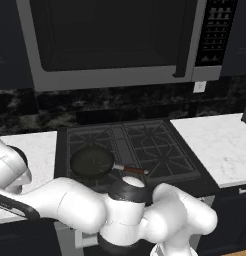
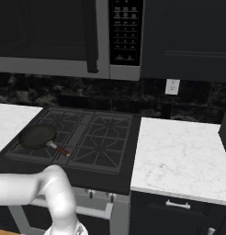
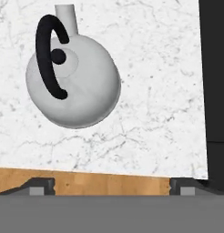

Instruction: Pick the kettle from the counter and place it on a stove burner. Then turn the burner on.

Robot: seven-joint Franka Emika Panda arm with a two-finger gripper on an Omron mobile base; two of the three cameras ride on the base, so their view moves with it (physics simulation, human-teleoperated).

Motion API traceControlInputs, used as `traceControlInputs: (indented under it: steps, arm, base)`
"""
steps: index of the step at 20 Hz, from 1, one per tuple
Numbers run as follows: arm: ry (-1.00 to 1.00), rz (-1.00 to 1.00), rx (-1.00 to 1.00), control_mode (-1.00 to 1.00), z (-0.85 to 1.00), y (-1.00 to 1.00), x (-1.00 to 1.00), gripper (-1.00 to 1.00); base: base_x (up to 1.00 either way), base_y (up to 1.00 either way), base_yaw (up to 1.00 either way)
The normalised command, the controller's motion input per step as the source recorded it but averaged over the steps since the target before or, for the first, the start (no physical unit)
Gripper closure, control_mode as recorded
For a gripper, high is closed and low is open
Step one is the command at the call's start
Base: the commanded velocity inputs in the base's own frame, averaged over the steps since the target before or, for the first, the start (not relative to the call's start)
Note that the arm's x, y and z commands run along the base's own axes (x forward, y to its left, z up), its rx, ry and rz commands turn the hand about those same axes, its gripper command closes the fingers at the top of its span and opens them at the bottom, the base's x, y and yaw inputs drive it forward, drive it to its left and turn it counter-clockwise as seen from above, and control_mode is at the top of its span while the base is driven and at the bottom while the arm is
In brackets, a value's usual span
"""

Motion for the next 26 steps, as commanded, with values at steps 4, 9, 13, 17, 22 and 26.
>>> traceControlInputs:
  steps: [4, 9, 13, 17, 22, 26]
  arm:
    - [0.04, 0.0, 0.0, -1.0, -0.26, 0.54, 0.15, -1.0]
    - [-0.03, -0.04, 0.0, -1.0, -0.27, 0.22, 0.37, -1.0]
    - [-0.06, -0.1, 0.0, -1.0, -0.25, 0.0, 0.54, -1.0]
    - [-0.02, -0.11, 0.0, -1.0, -0.15, 0.0, 0.55, 1.0]
    - [-0.12, -0.11, 0.0, -1.0, -0.03, -0.01, 0.29, 1.0]
    - [-0.31, -0.26, -0.02, -1.0, 0.03, -0.34, -0.06, 1.0]
  base:
    - [0.0, 0.0, 0.0]
    - [0.0, 0.0, 0.0]
    - [0.0, 0.0, 0.0]
    - [0.0, 0.0, 0.0]
    - [0.0, 0.0, 0.0]
    - [0.0, 0.0, 0.0]
